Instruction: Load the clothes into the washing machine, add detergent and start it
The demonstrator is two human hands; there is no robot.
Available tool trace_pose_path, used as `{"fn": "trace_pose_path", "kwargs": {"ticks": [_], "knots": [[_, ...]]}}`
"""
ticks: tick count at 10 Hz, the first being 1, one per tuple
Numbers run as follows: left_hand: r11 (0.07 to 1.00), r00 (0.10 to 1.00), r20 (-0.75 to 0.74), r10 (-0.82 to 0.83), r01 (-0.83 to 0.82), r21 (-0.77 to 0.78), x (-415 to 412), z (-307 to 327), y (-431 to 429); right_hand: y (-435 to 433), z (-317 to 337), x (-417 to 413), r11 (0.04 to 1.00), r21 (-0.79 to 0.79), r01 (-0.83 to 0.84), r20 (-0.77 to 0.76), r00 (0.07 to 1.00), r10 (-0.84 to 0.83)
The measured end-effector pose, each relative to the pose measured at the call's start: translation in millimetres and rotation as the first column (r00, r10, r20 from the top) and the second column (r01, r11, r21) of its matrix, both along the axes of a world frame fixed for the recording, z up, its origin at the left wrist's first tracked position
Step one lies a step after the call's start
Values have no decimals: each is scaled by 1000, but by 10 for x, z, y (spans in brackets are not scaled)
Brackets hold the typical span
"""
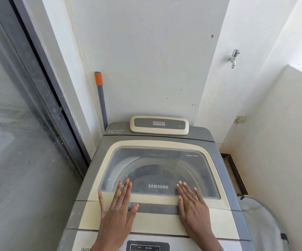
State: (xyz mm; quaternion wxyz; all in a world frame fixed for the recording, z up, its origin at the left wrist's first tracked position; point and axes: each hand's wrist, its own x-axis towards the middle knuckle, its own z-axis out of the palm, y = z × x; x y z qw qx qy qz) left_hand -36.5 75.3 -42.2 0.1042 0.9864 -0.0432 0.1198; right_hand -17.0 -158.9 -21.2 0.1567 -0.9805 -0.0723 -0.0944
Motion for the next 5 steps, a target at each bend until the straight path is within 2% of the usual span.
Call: {"fn": "trace_pose_path", "kwargs": {"ticks": [3, 4, 5], "knots": [[998, 998, 50, 33, -36, 45, 283, 72, -100, 45, -28, 36, 999, -28, 43, -92, 995, -46], [999, 996, 88, 17, -20, 34, 347, 103, -151, 33, -59, 95, 998, -24, 58, -62, 996, -60], [998, 991, 136, -10, 3, 57, 457, 62, -194, 58, -162, 229, 984, -142, 105, 86, 992, -93]]}}
